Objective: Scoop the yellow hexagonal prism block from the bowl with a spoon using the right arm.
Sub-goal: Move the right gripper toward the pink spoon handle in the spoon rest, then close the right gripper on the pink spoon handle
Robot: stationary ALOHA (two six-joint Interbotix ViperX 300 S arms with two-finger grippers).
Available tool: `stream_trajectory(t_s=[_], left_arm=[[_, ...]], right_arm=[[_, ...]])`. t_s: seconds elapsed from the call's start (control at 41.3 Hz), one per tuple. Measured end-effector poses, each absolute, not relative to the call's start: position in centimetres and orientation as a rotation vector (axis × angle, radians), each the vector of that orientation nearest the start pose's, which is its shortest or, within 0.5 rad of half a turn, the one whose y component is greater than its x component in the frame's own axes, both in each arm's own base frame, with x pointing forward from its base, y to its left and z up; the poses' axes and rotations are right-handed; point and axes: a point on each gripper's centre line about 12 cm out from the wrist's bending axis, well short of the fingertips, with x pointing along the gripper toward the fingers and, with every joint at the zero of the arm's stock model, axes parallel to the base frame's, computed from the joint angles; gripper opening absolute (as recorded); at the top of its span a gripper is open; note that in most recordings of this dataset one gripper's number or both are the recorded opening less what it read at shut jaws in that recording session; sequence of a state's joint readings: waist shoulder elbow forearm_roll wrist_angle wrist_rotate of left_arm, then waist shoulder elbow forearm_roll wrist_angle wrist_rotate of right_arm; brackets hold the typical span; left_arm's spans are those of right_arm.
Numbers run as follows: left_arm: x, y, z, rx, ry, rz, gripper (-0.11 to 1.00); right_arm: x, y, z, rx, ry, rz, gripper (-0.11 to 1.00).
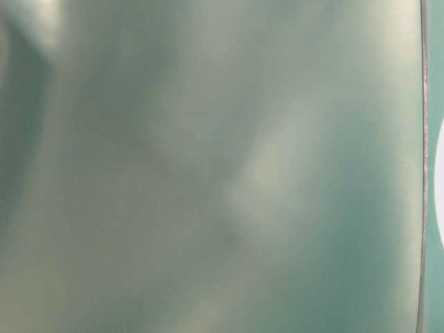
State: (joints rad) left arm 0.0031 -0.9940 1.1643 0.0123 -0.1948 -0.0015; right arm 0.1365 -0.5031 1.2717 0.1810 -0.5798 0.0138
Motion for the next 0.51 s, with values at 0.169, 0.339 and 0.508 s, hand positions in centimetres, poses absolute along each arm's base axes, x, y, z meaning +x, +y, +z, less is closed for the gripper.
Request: stream_trajectory(t_s=[0.169, 0.339, 0.508], left_arm=[[19.5, 0.0, 29.2, 0.012, -0.021, 0.001, -0.01], [19.5, 0.0, 29.0, 0.003, -0.003, -0.001, -0.01], [19.5, 0.0, 28.9, 0.003, 0.005, -0.001, -0.01]], right_arm=[[23.2, 3.2, 16.6, 0.155, 0.212, 0.043, 0.45], [22.4, 3.9, 14.4, 0.164, 0.243, 0.037, 0.45], [21.8, 4.6, 12.6, 0.183, 0.262, 0.036, 0.45]])
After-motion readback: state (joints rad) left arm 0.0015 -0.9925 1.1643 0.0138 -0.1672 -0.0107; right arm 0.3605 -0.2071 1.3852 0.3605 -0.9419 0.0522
